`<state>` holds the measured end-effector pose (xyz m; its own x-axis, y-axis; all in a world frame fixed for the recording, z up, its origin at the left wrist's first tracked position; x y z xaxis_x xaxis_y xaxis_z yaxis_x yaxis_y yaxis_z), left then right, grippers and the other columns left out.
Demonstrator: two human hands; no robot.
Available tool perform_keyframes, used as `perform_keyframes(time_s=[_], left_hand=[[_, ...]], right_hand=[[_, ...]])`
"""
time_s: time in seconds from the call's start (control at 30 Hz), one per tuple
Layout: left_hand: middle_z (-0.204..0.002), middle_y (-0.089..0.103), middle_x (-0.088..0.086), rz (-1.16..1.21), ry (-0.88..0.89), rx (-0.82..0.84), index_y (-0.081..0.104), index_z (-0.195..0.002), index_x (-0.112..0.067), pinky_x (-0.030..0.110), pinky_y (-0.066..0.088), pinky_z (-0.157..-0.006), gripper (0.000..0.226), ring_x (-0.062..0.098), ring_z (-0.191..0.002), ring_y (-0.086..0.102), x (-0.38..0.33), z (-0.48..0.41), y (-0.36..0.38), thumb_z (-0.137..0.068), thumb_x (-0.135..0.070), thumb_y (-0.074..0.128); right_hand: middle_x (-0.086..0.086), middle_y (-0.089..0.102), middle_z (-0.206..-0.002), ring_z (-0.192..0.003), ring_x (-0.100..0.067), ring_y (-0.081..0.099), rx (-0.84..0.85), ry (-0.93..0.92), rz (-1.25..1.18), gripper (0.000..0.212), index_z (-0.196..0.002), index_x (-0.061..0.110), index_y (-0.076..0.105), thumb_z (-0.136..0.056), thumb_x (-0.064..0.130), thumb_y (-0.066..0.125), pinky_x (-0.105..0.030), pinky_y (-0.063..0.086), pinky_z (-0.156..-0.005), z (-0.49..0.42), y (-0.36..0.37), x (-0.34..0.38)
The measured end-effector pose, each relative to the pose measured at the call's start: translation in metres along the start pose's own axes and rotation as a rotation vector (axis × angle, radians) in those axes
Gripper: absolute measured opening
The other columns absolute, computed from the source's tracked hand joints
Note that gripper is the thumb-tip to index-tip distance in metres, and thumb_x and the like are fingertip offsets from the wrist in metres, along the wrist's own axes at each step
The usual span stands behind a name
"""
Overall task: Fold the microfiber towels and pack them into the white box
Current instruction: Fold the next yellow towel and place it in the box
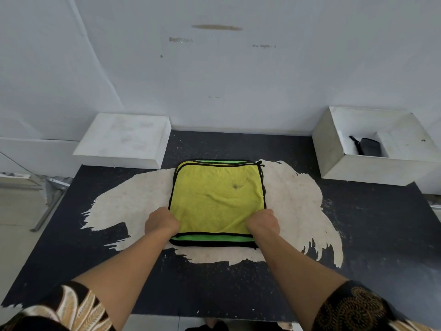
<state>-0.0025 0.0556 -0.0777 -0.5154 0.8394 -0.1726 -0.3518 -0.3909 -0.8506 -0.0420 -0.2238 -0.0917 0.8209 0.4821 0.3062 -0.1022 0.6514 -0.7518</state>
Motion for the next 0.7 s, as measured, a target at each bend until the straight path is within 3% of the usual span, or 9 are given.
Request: perform_keyframes(time_s=[0.1, 0.2, 0.3, 0.37, 0.47, 0.57, 0.63, 0.7], left_hand=[[-0.102, 0.059, 0.010, 0.087, 0.007, -0.072, 0.050, -0.098, -0.009, 0.033, 0.043, -0.065, 0.018, 0.028, -0.086, 0.057, -0.001, 0.001, -0.001, -0.084, -0.007, 0.061], [-0.113, 0.058, 0.016, 0.184, -0.019, -0.073, 0.043, -0.121, -0.004, 0.036, 0.046, -0.070, 0.041, 0.033, -0.099, 0.060, -0.004, 0.000, 0.001, -0.084, -0.003, 0.062], [-0.119, 0.056, 0.019, 0.305, -0.097, -0.002, 0.036, -0.131, 0.000, 0.036, 0.048, -0.071, 0.057, 0.035, -0.104, 0.059, -0.004, -0.003, 0.003, -0.083, -0.005, 0.065], [-0.118, 0.057, 0.019, 0.382, -0.119, 0.034, 0.040, -0.129, 0.001, 0.036, 0.049, -0.069, 0.055, 0.035, -0.103, 0.059, -0.006, -0.007, -0.001, -0.082, -0.009, 0.066], [-0.115, 0.061, 0.021, 0.489, -0.102, 0.019, 0.049, -0.124, 0.004, 0.036, 0.051, -0.065, 0.046, 0.036, -0.100, 0.061, -0.016, -0.016, -0.019, -0.081, -0.009, 0.061], [-0.114, 0.061, 0.025, 0.548, -0.063, -0.010, 0.049, -0.126, 0.004, 0.038, 0.052, -0.065, 0.042, 0.039, -0.102, 0.062, -0.028, -0.026, -0.037, -0.085, -0.006, 0.054], [-0.097, 0.060, 0.028, 0.542, -0.016, 0.027, 0.060, -0.103, 0.004, 0.035, 0.045, -0.064, 0.019, 0.036, -0.084, 0.061, -0.035, -0.031, -0.041, -0.088, -0.002, 0.050], [-0.083, 0.049, 0.018, 0.608, -0.027, 0.150, 0.060, -0.092, -0.002, 0.030, 0.038, -0.059, 0.010, 0.024, -0.065, 0.046, -0.038, -0.032, -0.038, -0.092, 0.001, 0.050]], right_hand=[[-0.016, 0.042, -0.133, -0.118, -0.031, 0.049, -0.028, 0.055, 0.042, 0.051, -0.131, 0.007, 0.034, -0.088, 0.021, 0.058, -0.038, 0.044, -0.094, 0.001, 0.000, 0.000], [-0.019, 0.042, -0.130, -0.112, -0.033, 0.052, -0.052, 0.032, -0.058, 0.051, -0.128, 0.007, 0.030, -0.087, 0.013, 0.059, -0.035, 0.042, -0.077, 0.000, 0.003, 0.002], [-0.021, 0.039, -0.130, -0.107, -0.036, 0.053, -0.076, 0.071, -0.210, 0.058, -0.131, 0.007, 0.027, -0.085, 0.007, 0.061, -0.036, 0.040, -0.068, 0.000, 0.002, 0.003], [-0.022, 0.036, -0.132, -0.105, -0.037, 0.052, -0.078, 0.107, -0.321, 0.062, -0.132, 0.006, 0.027, -0.082, 0.007, 0.063, -0.038, 0.043, -0.066, -0.001, -0.005, 0.007], [-0.021, 0.042, -0.130, -0.106, -0.035, 0.052, -0.008, 0.161, -0.538, 0.063, -0.133, 0.005, 0.030, -0.078, 0.010, 0.061, -0.041, 0.054, -0.077, -0.010, -0.020, 0.019], [-0.015, 0.053, -0.104, -0.088, -0.027, 0.055, 0.176, 0.130, -0.736, 0.037, -0.116, 0.003, 0.049, -0.079, 0.001, 0.054, -0.029, 0.052, -0.051, -0.015, -0.036, 0.034], [-0.013, 0.048, -0.092, -0.075, -0.024, 0.052, 0.287, 0.122, -0.717, 0.021, -0.095, 0.005, 0.054, -0.079, -0.007, 0.050, -0.026, 0.046, -0.047, -0.013, -0.045, 0.037], [-0.012, 0.045, -0.090, -0.073, -0.023, 0.049, 0.367, 0.128, -0.698, 0.018, -0.089, 0.008, 0.052, -0.080, -0.007, 0.050, -0.028, 0.046, -0.051, -0.014, -0.050, 0.036]])
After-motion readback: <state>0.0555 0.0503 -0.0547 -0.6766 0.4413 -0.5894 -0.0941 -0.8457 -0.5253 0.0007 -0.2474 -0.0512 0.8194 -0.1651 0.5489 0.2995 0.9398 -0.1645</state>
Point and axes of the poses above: each hand's wrist, its own z-axis away from the middle knuckle, its own y-axis out of the palm, x = y × z, the point moved 4 cm from there along -z, towards the middle knuckle
